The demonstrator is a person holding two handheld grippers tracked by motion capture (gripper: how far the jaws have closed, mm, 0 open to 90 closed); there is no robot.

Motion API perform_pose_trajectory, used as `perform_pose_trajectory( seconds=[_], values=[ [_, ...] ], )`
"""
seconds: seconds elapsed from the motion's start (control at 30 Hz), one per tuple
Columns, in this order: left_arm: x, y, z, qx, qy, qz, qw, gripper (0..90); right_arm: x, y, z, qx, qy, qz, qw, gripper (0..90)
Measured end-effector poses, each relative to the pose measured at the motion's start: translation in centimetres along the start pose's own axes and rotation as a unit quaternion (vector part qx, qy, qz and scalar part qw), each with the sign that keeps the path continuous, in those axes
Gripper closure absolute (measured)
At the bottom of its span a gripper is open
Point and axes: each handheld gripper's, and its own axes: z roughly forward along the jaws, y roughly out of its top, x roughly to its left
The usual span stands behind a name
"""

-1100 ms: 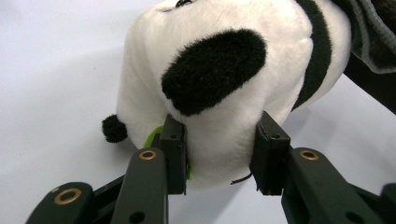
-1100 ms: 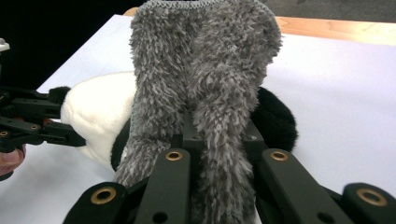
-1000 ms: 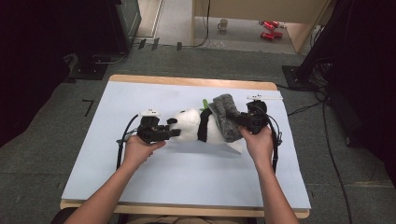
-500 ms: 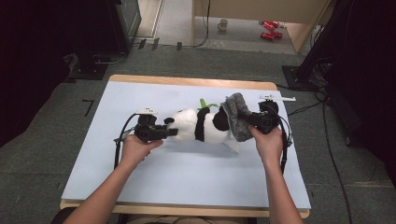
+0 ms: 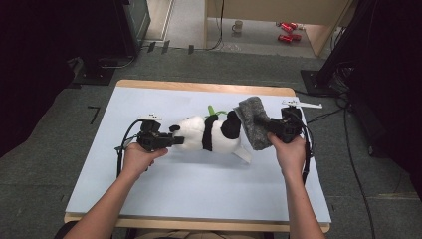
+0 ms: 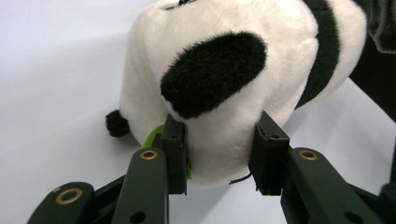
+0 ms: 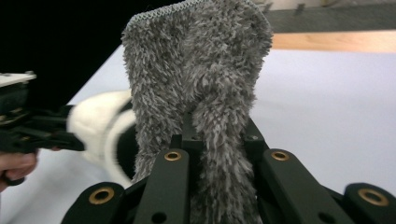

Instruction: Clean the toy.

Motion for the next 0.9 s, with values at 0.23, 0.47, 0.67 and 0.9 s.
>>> perform_pose_trajectory(
  seconds=[0.23, 0.47, 0.67, 0.9],
  values=[
    [-0.5, -0.2, -1.5, 0.005, 0.002, 0.002, 1.0000, 63.8, 3.5, -0.1, 0.5, 0.015, 0.028, -0.038, 0.9988, 78.6],
    [-0.3, -0.8, -1.8, -0.016, 0.009, 0.012, 0.9998, 62.5, 4.4, -1.8, 2.9, 0.059, 0.046, -0.046, 0.9962, 78.6],
    [0.3, -1.1, -1.7, -0.029, 0.007, 0.015, 0.9994, 54.1, 3.8, -2.5, 4.0, 0.053, 0.046, -0.040, 0.9967, 78.3],
    [0.4, -1.5, -2.1, -0.054, 0.015, 0.066, 0.9963, 41.9, 3.6, -2.4, 4.4, 0.045, 0.032, -0.053, 0.9971, 78.1]
  ],
)
